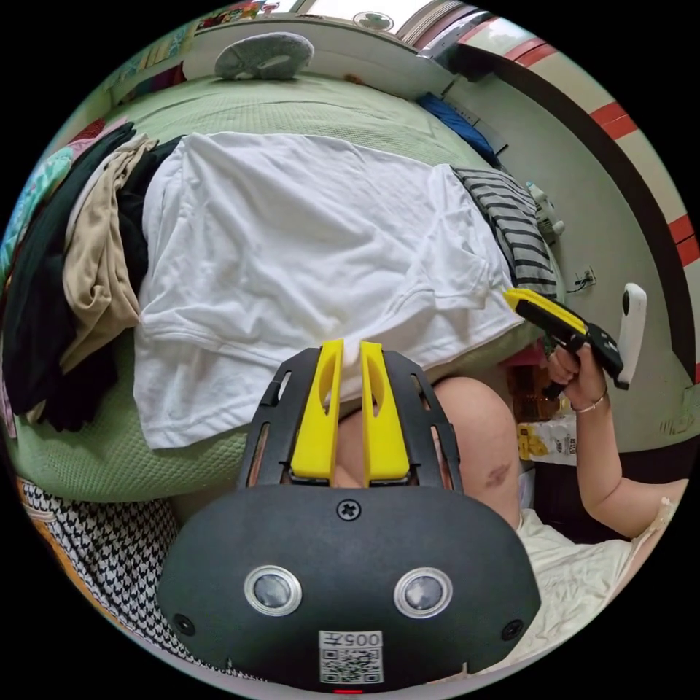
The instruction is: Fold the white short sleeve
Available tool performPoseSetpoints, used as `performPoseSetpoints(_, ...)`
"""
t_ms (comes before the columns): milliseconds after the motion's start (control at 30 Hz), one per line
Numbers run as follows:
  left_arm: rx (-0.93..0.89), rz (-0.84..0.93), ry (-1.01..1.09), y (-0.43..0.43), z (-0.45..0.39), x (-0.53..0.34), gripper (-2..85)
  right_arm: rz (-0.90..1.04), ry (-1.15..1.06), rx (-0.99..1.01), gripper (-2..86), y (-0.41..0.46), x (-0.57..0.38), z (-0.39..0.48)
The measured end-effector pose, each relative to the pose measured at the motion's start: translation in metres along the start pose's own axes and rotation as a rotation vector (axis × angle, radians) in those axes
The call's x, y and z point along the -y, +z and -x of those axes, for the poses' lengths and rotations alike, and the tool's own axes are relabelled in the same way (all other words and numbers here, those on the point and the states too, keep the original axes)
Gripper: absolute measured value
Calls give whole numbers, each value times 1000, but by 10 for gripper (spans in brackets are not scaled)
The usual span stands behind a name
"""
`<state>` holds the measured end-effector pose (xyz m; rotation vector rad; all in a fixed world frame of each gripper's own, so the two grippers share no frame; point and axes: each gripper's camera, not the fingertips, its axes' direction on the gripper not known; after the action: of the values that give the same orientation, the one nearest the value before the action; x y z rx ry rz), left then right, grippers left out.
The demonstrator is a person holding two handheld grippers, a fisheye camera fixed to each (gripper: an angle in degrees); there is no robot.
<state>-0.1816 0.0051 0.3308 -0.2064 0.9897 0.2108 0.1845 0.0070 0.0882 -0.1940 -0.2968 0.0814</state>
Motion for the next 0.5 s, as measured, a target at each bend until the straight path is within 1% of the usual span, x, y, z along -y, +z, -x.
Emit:
performPoseSetpoints(167,22,-3,7,1,-8,-3,57,50,25,-82,64,20,14,1)
performPoseSetpoints(233,23,0,6,2,-11,-4,57,100,36,-102,42,31,16,0)
performPoseSetpoints(300,28,5,12,3,-14,-5,57,83,32,-93,13,24,16,-1)
performPoseSetpoints(367,32,4,16,3,-17,-7,57,43,67,10,-4,8,17,-7)
performPoseSetpoints(433,24,1,6,4,-19,-9,56,-72,103,240,-9,-24,18,-18)
performPoseSetpoints(500,16,-5,-5,4,-20,-10,56,-158,183,370,-10,-46,17,-33)
